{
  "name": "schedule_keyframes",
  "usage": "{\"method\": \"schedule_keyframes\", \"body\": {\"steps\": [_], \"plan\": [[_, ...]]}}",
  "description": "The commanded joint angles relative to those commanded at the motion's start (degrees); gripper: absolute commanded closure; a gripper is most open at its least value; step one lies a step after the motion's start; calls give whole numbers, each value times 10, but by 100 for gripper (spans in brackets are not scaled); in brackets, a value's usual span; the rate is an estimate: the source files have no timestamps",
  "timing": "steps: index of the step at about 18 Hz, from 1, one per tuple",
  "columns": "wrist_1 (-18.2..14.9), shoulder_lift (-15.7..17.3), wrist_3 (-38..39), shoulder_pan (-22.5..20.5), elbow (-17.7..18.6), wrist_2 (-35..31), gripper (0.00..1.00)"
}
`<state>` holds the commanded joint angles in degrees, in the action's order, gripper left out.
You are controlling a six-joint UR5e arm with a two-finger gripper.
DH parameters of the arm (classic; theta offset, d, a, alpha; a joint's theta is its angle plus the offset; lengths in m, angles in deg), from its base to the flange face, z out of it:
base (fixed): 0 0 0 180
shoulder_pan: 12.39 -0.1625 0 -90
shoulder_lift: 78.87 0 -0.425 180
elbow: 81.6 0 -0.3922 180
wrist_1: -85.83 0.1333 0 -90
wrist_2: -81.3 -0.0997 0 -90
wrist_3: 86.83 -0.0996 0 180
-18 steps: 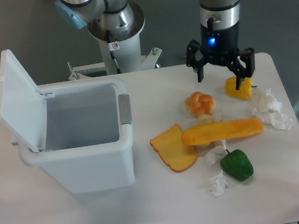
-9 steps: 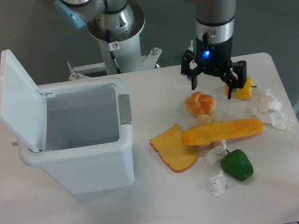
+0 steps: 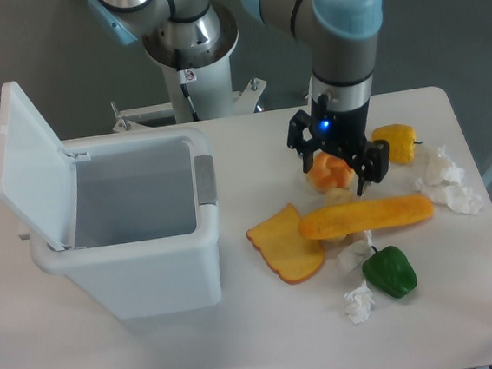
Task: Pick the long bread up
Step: 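Move the open gripper down toward the middle of the long orange bread, then lower the gripper around the long bread and close on it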
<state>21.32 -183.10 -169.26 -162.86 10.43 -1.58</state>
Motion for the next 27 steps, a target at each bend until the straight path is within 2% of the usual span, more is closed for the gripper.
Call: {"method": "schedule_keyframes", "body": {"steps": [4,9,17,27], "plan": [[0,-20,-10,3,0,-2,0],[0,-37,-75,3,6,-1,0],[-1,-72,-95,4,15,-2,0],[-1,-81,-93,4,43,-3,0]]}}
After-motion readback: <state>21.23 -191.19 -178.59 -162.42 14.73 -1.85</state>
